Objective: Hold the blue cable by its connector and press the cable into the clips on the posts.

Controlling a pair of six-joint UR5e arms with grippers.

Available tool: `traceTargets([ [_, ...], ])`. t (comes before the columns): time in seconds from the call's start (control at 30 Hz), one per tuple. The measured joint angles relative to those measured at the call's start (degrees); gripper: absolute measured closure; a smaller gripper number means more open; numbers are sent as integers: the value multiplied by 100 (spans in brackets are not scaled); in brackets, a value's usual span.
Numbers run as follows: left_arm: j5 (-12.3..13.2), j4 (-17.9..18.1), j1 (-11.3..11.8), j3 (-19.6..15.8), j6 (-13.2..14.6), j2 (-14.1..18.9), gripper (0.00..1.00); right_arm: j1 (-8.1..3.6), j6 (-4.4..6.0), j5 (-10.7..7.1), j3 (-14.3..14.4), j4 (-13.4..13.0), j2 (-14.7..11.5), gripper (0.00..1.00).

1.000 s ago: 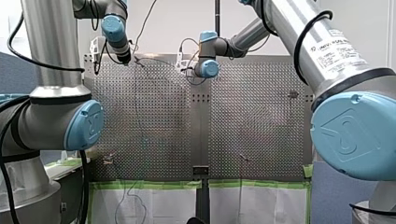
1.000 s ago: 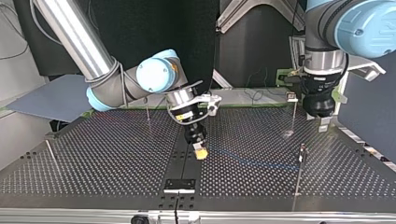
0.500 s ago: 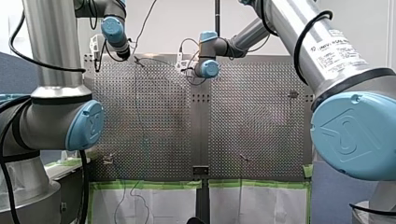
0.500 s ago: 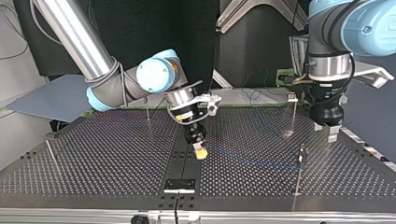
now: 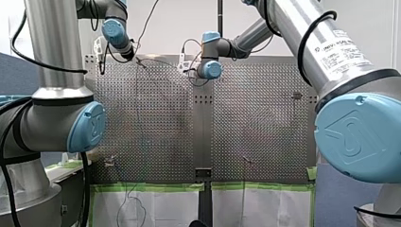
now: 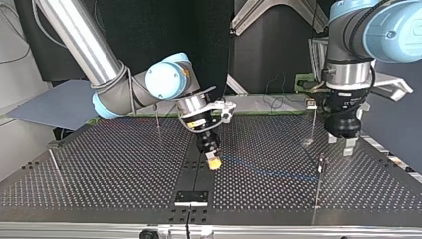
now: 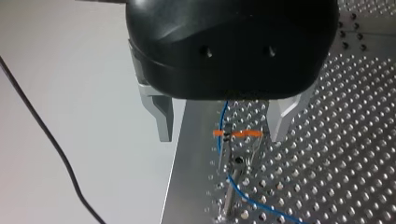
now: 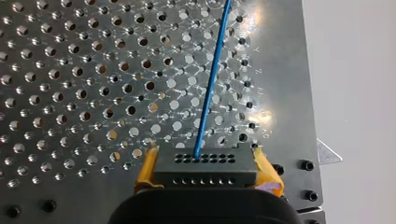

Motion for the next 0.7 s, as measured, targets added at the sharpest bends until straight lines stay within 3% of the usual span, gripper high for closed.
traceTargets([
  [0.27,249,36,-45,0,-127,-4,0,0,0,-2,3,3,0,100],
  [0.7,292,28,-95,-1,-213,-11,0,0,0,-2,1,4,-1,100],
])
